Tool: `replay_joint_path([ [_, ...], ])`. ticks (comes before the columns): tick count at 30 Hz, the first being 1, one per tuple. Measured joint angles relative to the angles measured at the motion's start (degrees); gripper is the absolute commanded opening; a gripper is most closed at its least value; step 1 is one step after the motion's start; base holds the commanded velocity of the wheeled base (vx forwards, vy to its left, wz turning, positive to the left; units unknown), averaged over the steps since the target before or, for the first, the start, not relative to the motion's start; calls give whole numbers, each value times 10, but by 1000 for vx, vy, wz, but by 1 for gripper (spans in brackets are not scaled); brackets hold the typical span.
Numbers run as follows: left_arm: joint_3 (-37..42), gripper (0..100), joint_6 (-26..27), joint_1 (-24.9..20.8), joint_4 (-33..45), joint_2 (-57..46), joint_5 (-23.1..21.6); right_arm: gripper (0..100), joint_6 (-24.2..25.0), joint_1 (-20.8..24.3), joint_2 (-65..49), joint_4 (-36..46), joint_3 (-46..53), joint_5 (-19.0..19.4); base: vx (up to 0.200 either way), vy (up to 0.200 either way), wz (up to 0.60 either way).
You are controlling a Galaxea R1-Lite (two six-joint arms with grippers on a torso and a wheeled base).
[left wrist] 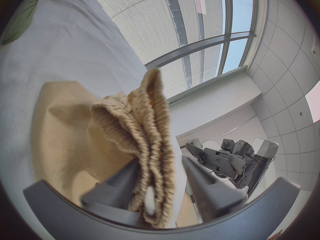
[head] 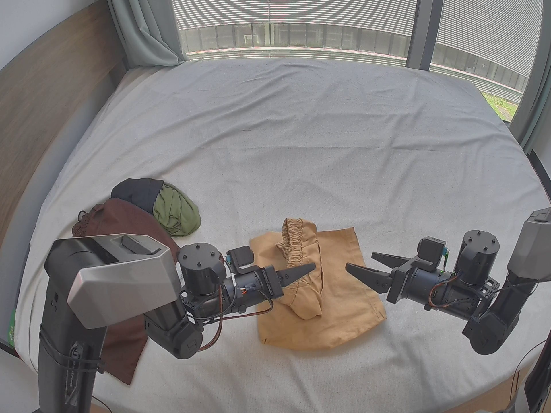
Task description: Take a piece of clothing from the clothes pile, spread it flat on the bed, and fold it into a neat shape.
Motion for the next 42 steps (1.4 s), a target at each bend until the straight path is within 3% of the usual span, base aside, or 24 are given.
replay_joint_path([
  [22,12,100,35,2,-1,-19,37,100,2,5,20,1,8,0,0,0,0],
  [32,43,100,133,39,-1,-38,31,100,44,22,37,1,29,1,0,0,0],
  [42,94,100,142,73,-1,-85,25,100,51,42,53,1,39,1,0,0,0],
])
